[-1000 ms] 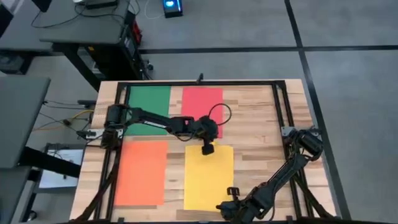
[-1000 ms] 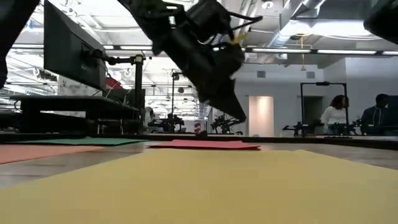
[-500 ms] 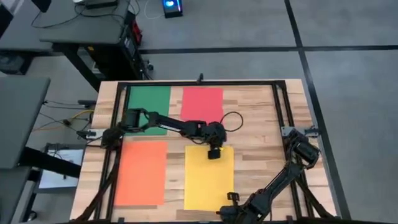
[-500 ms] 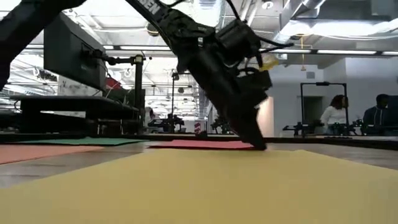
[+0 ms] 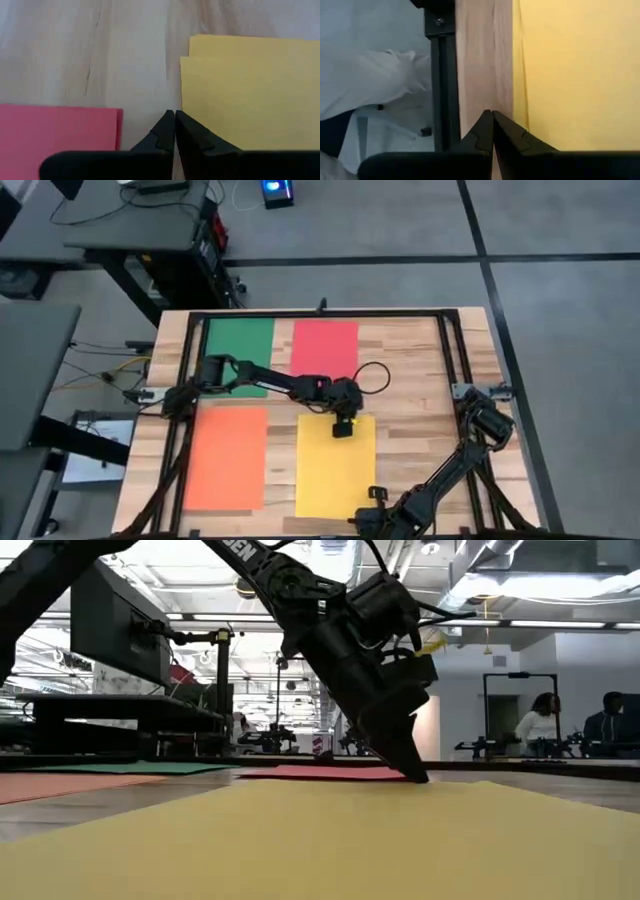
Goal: Organize paper
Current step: Stack the yellow paper on top of the yellow paper
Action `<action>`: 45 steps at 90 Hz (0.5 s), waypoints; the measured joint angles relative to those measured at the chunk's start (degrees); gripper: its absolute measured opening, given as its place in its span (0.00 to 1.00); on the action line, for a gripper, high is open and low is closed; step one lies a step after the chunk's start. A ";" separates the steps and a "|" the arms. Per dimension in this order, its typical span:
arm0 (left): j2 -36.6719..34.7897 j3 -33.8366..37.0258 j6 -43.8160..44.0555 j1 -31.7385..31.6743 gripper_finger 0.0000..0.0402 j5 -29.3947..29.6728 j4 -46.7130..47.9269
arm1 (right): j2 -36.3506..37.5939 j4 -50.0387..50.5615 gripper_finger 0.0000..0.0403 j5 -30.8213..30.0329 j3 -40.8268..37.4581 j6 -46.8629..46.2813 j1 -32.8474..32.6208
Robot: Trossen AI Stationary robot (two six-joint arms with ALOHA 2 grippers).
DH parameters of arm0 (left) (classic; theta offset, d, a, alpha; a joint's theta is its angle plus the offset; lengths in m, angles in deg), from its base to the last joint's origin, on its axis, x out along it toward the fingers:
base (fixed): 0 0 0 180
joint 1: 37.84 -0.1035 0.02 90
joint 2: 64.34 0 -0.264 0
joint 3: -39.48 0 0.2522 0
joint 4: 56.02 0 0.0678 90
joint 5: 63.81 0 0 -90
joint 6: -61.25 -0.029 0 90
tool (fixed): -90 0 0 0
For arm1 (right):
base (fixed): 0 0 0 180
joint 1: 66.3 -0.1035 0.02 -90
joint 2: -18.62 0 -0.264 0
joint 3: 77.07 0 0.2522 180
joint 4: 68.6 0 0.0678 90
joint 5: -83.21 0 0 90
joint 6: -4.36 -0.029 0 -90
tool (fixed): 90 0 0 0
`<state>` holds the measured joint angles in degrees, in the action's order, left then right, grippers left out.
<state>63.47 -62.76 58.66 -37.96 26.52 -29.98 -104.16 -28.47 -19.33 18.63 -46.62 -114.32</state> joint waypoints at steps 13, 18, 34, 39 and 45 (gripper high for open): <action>0.02 0.04 -0.38 0.37 0.00 0.31 0.13 | 0.00 0.94 0.00 0.00 -0.04 -0.17 0.10; 0.02 0.04 -0.96 0.56 0.00 0.42 0.13 | -0.01 1.03 0.00 0.02 -0.05 -0.17 0.12; 0.04 0.04 -1.25 0.74 0.00 0.30 0.24 | -0.07 1.37 0.00 0.02 -0.11 -0.23 0.12; 0.04 0.04 -1.25 0.74 0.00 -0.25 0.29 | -0.07 1.53 0.00 0.02 -0.12 -0.46 0.12; 0.07 0.07 -1.22 0.74 0.00 -0.87 0.33 | -0.07 1.82 0.00 0.02 -0.13 -0.59 0.12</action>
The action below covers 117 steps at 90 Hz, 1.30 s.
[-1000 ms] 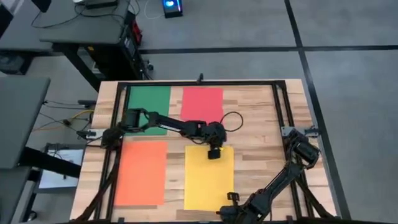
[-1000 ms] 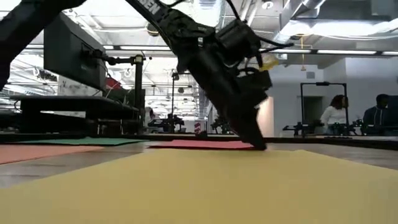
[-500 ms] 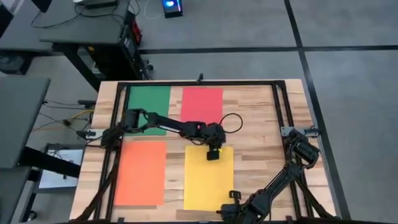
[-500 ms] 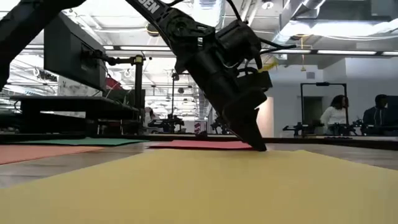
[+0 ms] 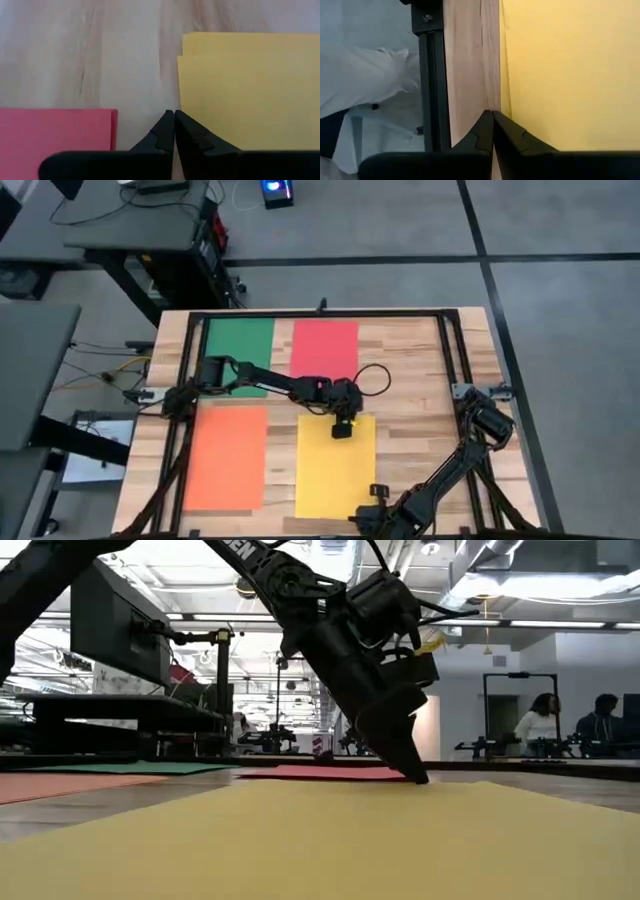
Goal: Organize paper
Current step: Stack the yellow paper on top of the yellow paper
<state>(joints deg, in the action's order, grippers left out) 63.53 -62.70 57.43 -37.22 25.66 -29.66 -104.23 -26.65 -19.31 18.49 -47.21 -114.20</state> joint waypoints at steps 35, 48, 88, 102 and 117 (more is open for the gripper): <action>0.00 0.07 -0.28 0.37 0.00 -1.70 -0.13 | 0.00 0.35 0.00 0.04 -0.06 -0.37 0.02; 0.00 0.09 -0.89 0.52 0.00 -1.87 -0.16 | 0.00 -0.01 0.00 0.46 -0.13 -0.87 0.04; -1.37 0.31 0.17 0.44 0.00 -2.18 -2.65 | -0.55 3.62 0.00 -0.31 6.42 3.03 -1.59; -1.40 -0.98 0.15 0.39 0.00 -1.33 -2.40 | -0.44 6.75 0.00 -1.57 9.22 3.74 -2.12; -1.69 -5.12 -1.42 0.36 0.00 -0.76 0.49 | -0.35 10.50 0.00 -2.72 11.46 3.82 -2.38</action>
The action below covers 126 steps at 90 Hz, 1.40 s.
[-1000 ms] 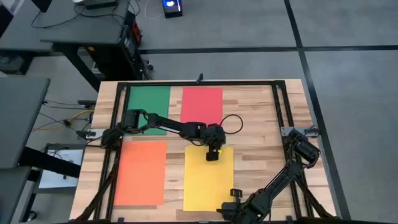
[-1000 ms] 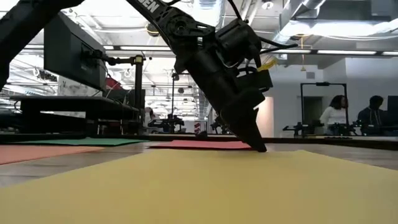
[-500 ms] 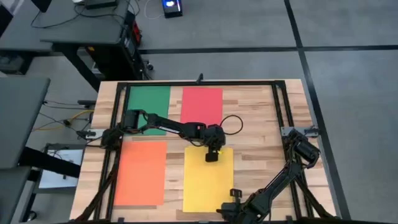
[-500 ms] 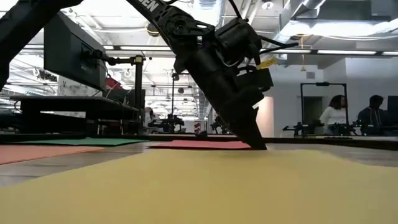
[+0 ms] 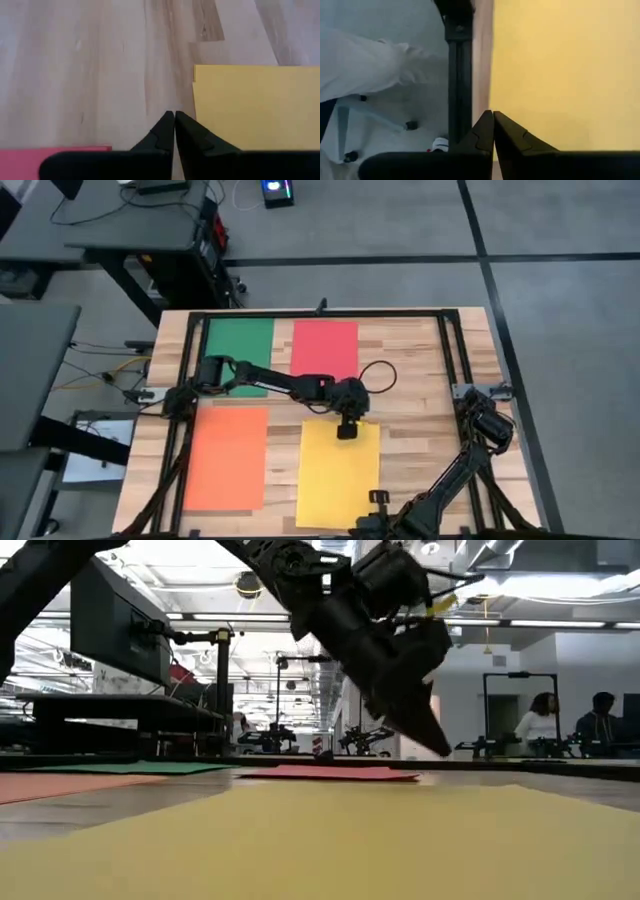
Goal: Organize paper
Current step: Stack the yellow paper on top of the yellow paper
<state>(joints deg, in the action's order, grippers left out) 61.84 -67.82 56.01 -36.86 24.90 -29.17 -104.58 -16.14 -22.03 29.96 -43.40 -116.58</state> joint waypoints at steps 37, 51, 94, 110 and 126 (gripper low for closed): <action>-12.55 -4.39 3.03 8.45 0.00 15.14 34.00 | 2.21 38.14 0.00 -8.07 5.48 -19.22 -4.69; -14.99 -4.43 6.10 14.93 0.00 18.11 38.13 | 3.96 36.67 0.00 -10.51 5.48 -17.29 -4.77; -27.68 21.33 21.42 26.80 0.00 25.79 22.51 | 23.24 6.65 0.00 -7.43 -26.94 -10.70 2.12; -36.14 40.45 33.39 24.10 0.00 25.09 10.59 | 31.59 3.76 0.00 -2.34 -40.02 -17.65 6.56; -34.40 44.18 35.30 19.09 0.00 17.59 8.50 | 31.48 3.29 0.00 5.35 -43.31 -16.16 14.55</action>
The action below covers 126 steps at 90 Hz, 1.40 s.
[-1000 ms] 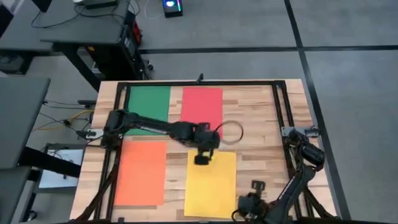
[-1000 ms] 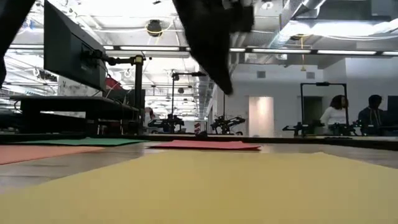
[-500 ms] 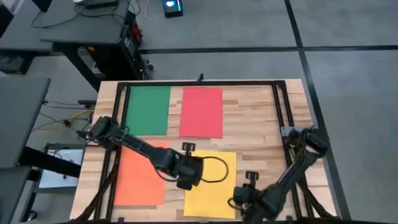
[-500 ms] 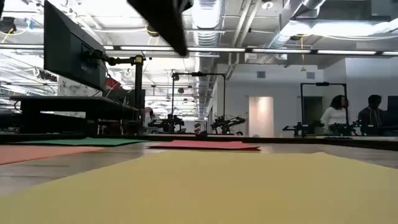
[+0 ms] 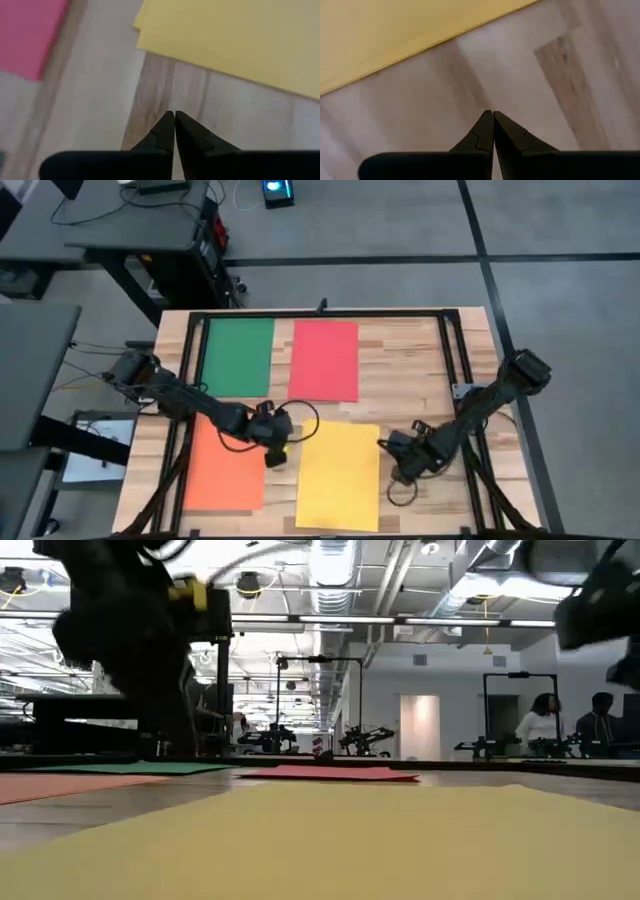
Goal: Organize paper
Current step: Stack the yellow paper on top of the yellow paper
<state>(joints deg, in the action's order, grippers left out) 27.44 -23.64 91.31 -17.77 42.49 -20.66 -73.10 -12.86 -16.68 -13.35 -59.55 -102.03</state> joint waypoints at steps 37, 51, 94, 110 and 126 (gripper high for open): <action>7.12 -0.66 -7.47 -5.52 0.00 -9.64 -2.13 | -6.48 -2.03 0.00 8.55 1.21 10.47 8.89; 7.38 -1.58 -9.81 -6.12 0.00 -10.11 -2.49 | -6.81 -1.90 0.00 9.87 2.41 12.74 10.98; 9.60 -4.15 -12.31 -7.45 0.00 -12.03 -6.51 | -7.08 -8.98 0.00 10.44 3.85 17.42 15.04; 9.60 -4.15 -12.24 -7.49 0.00 -12.05 -6.72 | -7.20 -14.43 0.00 9.32 4.00 18.79 16.17; 9.62 -4.15 -12.20 -7.49 0.00 -12.07 -6.75 | -7.14 -15.20 0.00 9.56 4.00 19.10 16.48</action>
<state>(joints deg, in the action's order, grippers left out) 37.06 -27.79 79.11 -25.26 30.42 -27.42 -80.24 -28.06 -7.11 -9.35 -40.46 -85.55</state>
